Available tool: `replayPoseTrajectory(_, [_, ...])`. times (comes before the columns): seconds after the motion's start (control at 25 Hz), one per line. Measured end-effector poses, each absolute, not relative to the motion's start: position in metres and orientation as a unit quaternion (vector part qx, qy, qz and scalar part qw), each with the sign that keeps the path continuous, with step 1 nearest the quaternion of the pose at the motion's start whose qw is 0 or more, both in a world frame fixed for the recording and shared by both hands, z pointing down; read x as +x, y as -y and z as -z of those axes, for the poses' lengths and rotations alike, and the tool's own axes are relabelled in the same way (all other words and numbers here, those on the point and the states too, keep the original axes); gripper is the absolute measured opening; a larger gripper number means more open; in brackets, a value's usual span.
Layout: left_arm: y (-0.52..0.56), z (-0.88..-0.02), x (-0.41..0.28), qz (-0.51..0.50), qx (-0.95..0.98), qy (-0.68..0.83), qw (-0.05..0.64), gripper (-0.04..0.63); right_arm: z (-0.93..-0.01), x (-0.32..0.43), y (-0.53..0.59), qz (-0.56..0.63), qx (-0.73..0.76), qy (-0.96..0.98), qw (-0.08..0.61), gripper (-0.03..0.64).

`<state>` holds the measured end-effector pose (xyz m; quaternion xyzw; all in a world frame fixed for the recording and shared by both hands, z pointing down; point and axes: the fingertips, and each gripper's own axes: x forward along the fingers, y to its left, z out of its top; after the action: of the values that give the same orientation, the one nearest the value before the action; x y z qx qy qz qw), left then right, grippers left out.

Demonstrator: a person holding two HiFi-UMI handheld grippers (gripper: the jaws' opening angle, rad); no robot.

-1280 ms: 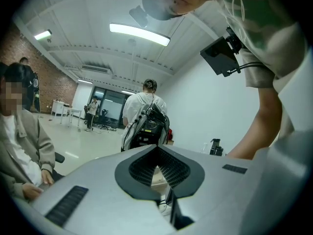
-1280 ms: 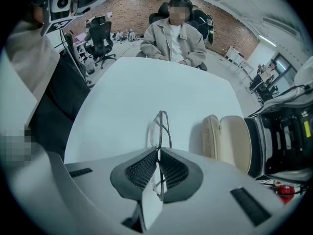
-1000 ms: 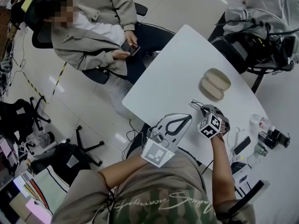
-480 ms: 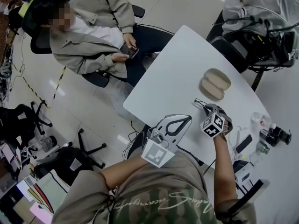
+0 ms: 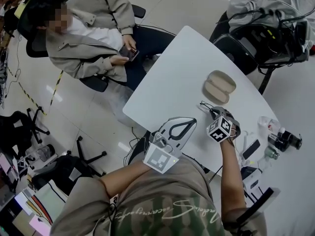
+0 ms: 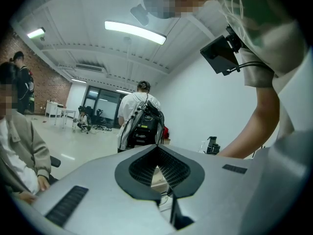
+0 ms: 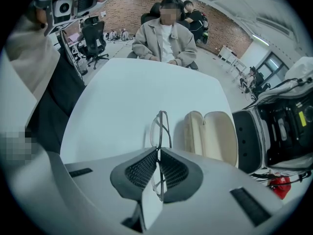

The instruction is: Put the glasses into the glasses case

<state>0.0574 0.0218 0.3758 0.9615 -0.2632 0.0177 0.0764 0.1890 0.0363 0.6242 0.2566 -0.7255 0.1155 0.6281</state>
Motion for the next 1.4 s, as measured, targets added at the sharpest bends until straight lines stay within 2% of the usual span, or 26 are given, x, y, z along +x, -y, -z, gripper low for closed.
replayPoseTrajectory(1.4, [-0.026, -0.381, 0.066, -0.021, 0.959, 0.270, 0.086, 0.006, -0.605, 0.205, -0.008, -0.090, 0.262, 0.726, 0.629, 0.035])
